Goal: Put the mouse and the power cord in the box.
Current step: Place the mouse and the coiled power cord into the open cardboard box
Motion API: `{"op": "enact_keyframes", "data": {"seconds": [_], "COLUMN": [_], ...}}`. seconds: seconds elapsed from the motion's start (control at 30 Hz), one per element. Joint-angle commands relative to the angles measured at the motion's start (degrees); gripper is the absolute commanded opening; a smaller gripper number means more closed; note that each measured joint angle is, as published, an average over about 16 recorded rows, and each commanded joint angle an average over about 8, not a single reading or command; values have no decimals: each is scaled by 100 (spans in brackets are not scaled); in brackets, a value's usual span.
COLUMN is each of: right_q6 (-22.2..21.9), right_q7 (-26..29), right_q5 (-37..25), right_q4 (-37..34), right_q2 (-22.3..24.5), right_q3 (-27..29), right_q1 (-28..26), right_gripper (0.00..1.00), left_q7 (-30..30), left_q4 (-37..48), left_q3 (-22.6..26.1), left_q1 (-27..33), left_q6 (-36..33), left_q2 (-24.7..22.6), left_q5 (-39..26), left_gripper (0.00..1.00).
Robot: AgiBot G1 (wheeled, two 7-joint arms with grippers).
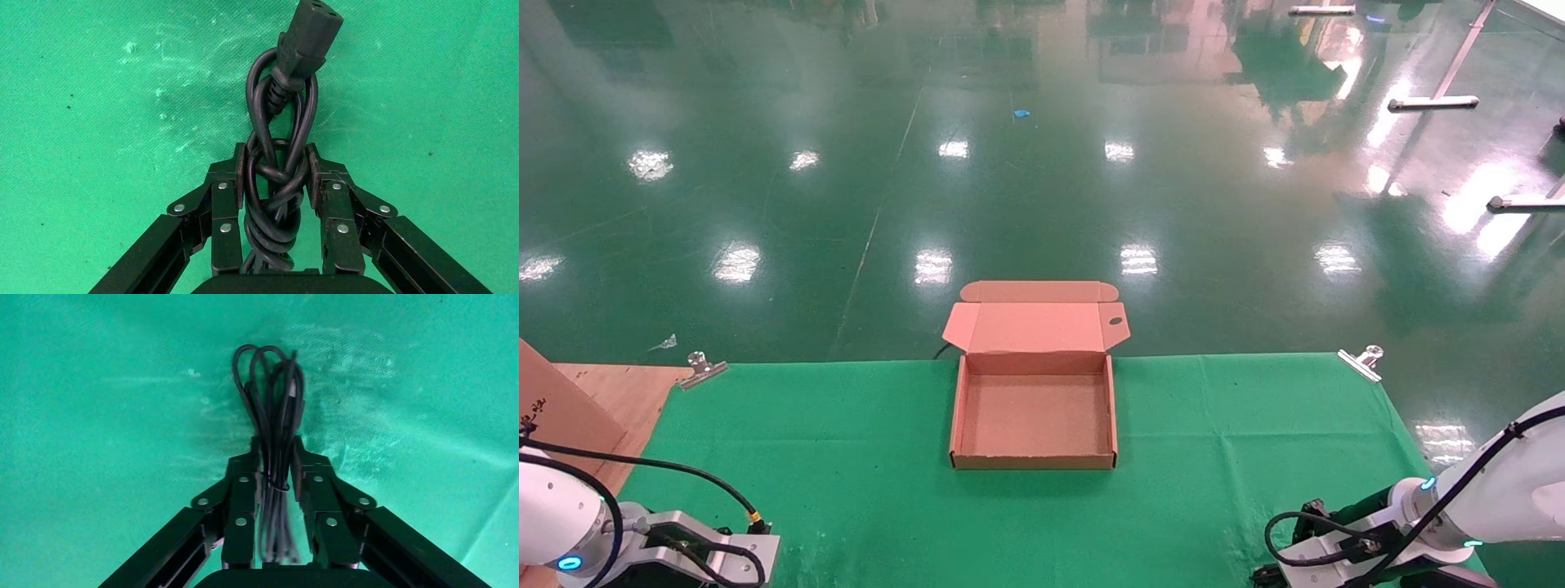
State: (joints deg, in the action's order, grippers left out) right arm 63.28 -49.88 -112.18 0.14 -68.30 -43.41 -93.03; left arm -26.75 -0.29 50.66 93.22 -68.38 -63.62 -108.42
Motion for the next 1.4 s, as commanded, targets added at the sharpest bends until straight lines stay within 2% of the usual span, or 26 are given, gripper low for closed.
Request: {"op": "enact_keyframes", "data": {"seconds": [0.03,0.3,0.73,1.17,1.4], "right_q6": [17,349,895,907,697], "right_q7": [2,-63,-85,251,419], "right_q5": [6,146,469,703,792], "right_q4": [-5,59,241,292,368], "right_q2": [1,101,144,-422,-835], "right_q3": [4,102,327,490,544], "right_q1": [-6,-319,-1297,-2130,-2379], "right_gripper": [0,0,0,0,0], "left_q7": [-4,-116,-195,-192,-185], "left_q4": [0,-98,-372,-457,-448], "left_q3": [-7,23,42,-82,-220], "left_q1": [15,401,1410,2138,2378], "left_q6": [-17,-283,-643,-549,142], "left_q2": [8,59,-187,-860,-1193], "left_q5": [10,-33,-67,102,273], "left_gripper": [0,0,0,0,0]}}
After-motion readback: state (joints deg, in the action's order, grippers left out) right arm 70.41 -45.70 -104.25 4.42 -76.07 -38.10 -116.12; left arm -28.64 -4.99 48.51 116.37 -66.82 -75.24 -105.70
